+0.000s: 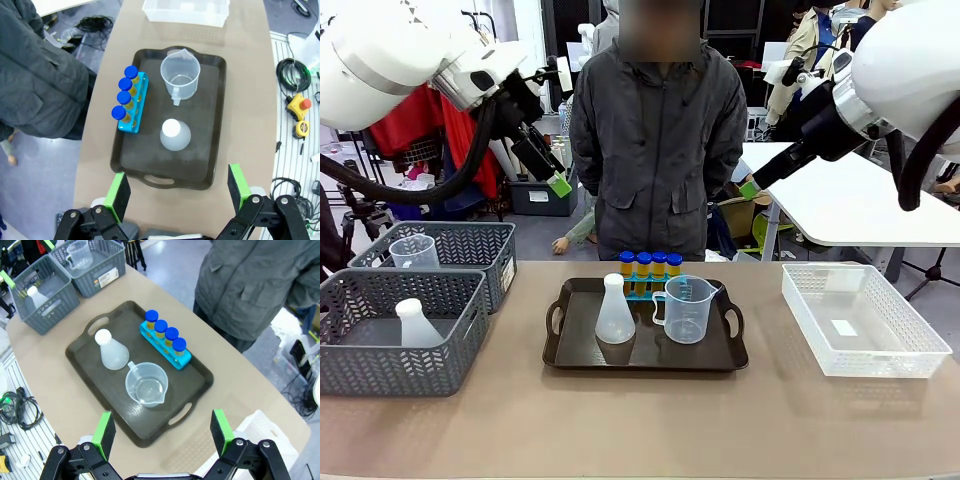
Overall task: Prepare the laboratory tools.
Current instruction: Pick up one Small flask and place it on the Handle tray.
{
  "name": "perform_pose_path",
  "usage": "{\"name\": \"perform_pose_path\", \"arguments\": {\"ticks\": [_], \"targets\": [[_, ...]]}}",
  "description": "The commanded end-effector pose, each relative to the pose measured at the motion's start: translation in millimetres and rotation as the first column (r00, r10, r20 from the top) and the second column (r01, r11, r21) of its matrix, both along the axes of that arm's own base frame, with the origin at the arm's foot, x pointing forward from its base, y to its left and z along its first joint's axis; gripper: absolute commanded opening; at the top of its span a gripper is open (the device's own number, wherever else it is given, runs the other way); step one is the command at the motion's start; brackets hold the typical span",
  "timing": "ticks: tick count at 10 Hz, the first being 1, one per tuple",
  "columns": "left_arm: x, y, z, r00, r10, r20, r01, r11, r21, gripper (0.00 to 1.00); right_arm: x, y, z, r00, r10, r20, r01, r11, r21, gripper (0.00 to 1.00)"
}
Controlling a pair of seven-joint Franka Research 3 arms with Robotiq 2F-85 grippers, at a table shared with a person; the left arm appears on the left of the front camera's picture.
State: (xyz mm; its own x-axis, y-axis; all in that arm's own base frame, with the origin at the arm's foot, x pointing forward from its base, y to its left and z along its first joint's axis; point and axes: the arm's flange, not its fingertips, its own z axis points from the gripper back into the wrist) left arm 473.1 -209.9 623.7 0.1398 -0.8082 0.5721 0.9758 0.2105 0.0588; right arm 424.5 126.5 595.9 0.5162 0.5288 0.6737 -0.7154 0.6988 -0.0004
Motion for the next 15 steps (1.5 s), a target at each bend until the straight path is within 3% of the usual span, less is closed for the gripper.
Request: {"name": "perform_pose_path", "arguments": {"ticks": [1, 15], "targets": [[-1.0, 0.8, 0.8, 1.0, 0.0, 0.001, 0.0, 1.0, 0.0, 1.0, -0.6, 1.2, 2.4, 1.0, -0.009, -0.012, 0.009, 1.0, 0.015, 1.0], [-1.0, 0.8, 0.8, 1.0, 0.0, 0.001, 0.0, 1.0, 0.0, 1.0, -0.6, 1.2, 2.4, 1.0, -0.009, -0.012, 0.009, 1.0, 0.015, 1.0]]}}
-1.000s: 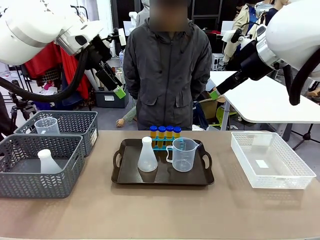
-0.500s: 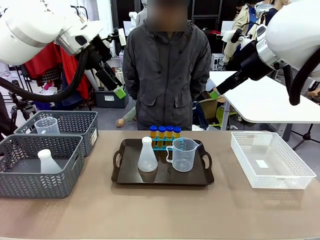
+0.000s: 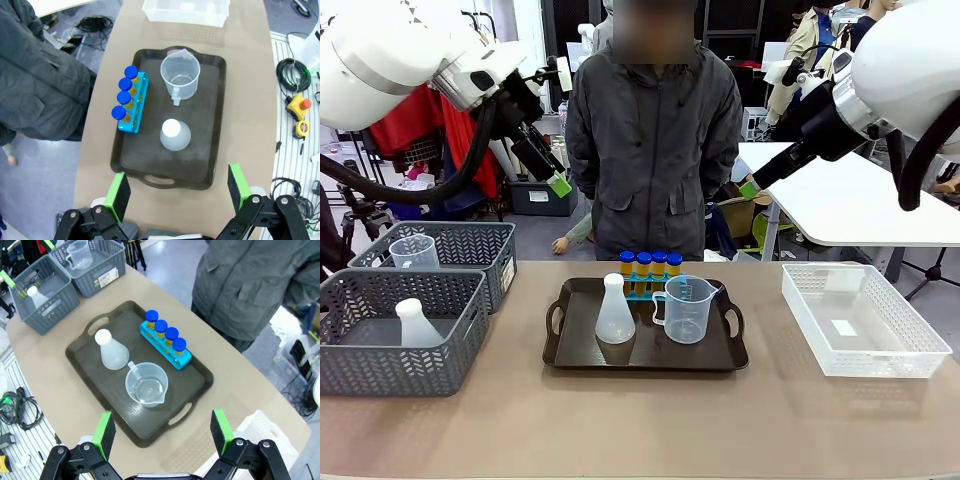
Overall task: Prepare the laboratory tools.
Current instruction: Pick up one Small flask and place it on the Handle tray.
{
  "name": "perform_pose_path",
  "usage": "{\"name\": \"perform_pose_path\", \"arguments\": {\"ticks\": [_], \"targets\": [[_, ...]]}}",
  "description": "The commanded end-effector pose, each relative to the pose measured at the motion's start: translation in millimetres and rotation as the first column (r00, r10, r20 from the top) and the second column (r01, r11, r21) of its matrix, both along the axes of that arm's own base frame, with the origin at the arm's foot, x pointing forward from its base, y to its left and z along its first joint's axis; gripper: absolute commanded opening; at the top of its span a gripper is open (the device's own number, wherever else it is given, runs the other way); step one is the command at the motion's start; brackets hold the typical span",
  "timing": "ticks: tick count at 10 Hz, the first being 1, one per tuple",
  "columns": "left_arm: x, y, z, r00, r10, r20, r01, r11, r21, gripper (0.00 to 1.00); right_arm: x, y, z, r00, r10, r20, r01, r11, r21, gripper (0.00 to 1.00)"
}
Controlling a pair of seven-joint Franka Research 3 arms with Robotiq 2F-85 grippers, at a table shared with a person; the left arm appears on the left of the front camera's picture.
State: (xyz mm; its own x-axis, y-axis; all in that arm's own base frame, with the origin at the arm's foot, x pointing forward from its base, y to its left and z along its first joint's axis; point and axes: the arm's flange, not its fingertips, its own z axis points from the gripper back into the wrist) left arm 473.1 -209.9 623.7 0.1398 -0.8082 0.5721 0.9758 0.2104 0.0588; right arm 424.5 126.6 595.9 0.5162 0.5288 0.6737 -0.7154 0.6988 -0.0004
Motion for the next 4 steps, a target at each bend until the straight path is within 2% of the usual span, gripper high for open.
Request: {"name": "perform_pose_path", "arguments": {"ticks": [1, 4], "targets": [[-1.0, 0.8, 0.8, 1.0, 0.0, 0.001, 0.0, 1.0, 0.0, 1.0, -0.6, 1.2, 2.4, 1.0, -0.009, -0.012, 0.009, 1.0, 0.015, 1.0], [-1.0, 0.8, 0.8, 1.0, 0.0, 0.001, 0.0, 1.0, 0.0, 1.0, -0.6, 1.2, 2.4, 1.0, -0.009, -0.012, 0.009, 1.0, 0.015, 1.0]]}}
